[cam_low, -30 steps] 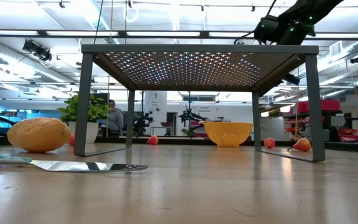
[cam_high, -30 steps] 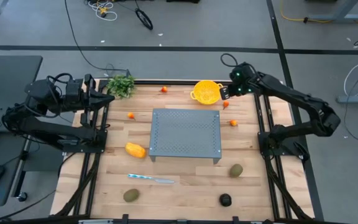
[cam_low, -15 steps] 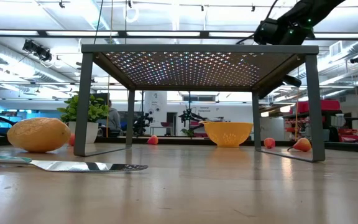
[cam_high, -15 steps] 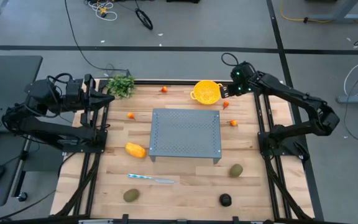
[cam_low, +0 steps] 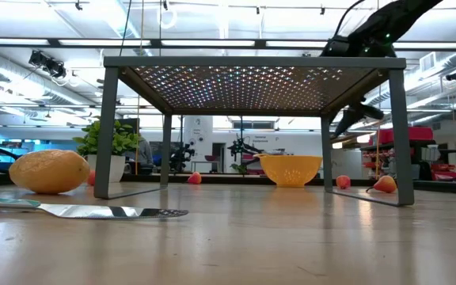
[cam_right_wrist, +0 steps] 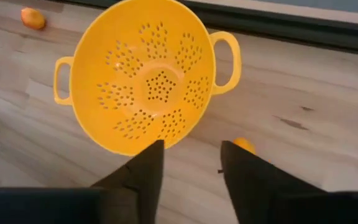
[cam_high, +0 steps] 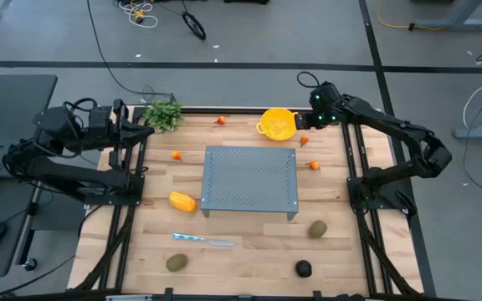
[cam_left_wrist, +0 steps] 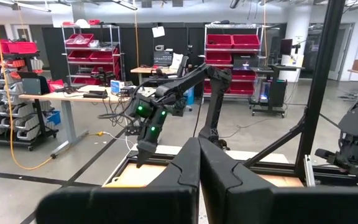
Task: Pick & Place Fruit
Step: Put the strainer bowl on the shelf
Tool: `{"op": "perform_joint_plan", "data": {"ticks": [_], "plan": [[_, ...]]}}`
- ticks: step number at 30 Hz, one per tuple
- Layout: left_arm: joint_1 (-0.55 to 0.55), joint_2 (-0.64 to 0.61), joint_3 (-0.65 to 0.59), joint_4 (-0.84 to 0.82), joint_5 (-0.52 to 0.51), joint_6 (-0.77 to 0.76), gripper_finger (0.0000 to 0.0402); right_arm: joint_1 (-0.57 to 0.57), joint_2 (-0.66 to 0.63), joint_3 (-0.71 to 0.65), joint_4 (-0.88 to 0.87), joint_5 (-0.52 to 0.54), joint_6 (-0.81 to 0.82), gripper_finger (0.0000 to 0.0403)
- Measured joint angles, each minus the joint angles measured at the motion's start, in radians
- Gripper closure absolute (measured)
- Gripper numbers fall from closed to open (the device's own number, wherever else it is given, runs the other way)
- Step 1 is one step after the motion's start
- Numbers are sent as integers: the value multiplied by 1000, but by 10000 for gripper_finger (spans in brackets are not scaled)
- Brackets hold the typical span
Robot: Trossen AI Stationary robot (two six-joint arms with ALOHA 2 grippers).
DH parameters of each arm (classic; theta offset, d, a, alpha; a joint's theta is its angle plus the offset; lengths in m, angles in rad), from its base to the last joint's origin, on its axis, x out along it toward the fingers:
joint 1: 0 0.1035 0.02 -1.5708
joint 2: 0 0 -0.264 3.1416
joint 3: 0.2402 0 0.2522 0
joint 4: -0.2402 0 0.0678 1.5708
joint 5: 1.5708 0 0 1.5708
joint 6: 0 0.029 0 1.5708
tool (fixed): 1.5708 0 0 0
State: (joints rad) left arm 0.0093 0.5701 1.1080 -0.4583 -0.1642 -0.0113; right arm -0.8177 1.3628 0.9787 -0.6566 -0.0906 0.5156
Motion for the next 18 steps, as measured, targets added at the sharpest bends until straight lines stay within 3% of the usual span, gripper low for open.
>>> {"op": "perform_joint_plan", "data": {"ticks": [6, 18], "plan": [[0, 0, 0, 0, -1, -3, 398, 0, 73, 0, 62, 1, 62, 177], [0, 0, 0, 0, -10, -4, 397, 0, 221, -1, 128, 3, 135, 174]]}}
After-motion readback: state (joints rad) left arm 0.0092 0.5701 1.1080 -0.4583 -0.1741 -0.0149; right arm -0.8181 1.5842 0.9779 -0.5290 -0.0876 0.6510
